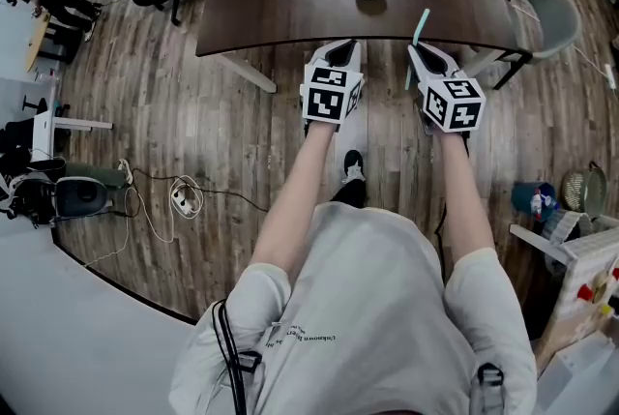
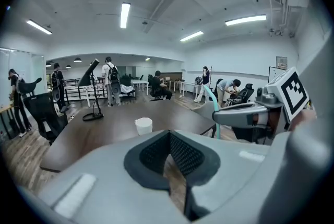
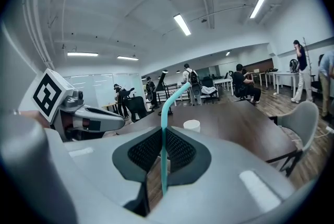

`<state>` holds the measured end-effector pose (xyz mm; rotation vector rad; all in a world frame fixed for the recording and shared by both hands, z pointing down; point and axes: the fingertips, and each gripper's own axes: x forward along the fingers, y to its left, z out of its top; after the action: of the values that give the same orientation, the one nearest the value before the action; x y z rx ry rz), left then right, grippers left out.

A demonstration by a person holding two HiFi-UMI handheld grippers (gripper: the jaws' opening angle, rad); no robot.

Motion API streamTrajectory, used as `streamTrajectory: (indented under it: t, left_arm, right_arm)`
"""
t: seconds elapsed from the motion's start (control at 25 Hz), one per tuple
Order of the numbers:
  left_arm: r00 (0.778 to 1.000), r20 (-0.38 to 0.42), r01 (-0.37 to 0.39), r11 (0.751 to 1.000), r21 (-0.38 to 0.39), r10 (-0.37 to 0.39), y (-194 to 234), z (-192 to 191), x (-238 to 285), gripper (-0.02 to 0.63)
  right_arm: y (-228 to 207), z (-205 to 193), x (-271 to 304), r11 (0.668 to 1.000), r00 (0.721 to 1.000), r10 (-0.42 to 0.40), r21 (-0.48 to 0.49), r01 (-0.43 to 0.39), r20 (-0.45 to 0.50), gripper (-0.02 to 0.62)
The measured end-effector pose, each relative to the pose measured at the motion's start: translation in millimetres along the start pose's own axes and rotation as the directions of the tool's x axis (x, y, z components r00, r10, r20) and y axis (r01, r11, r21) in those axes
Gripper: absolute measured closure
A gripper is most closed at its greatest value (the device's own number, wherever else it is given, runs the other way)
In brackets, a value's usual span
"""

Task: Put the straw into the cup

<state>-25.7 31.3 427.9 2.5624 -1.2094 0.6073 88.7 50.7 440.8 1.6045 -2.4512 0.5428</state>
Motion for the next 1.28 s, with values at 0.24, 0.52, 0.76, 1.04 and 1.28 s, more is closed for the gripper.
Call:
streamTrajectory:
  t: [0.24,0.52,0.76,1.04,1.28]
  left_arm:
    - [1.0,0.0,0.021,1.0,0.011,-0.021,40.3,11.6,27.5,0.606]
    - [0.998,0.033,0.054,0.998,0.025,-0.055,80.7,26.3,51.0,0.604]
    - [0.996,0.022,0.088,0.995,0.057,-0.089,93.8,29.8,66.9,0.604]
    - [0.994,0.024,0.108,0.993,0.057,-0.109,98.9,37.1,89.9,0.604]
    - [0.996,0.001,0.091,0.995,0.043,-0.091,111.1,31.3,108.1,0.604]
  right_arm:
    - [-8.9,15.8,47.7,1.0,1.0,-0.015,0.017,0.015,0.005,0.546]
    - [-20.3,26.5,87.9,0.999,1.0,-0.03,0.023,0.03,-0.001,0.546]
    - [-26.8,32.6,108.2,0.997,0.999,-0.047,0.061,0.047,-0.006,0.546]
    - [-45.5,38.5,125.6,0.995,0.999,-0.052,0.089,0.052,0.005,0.546]
    - [-59.9,46.7,151.6,0.997,1.0,-0.024,0.07,0.024,0.001,0.546]
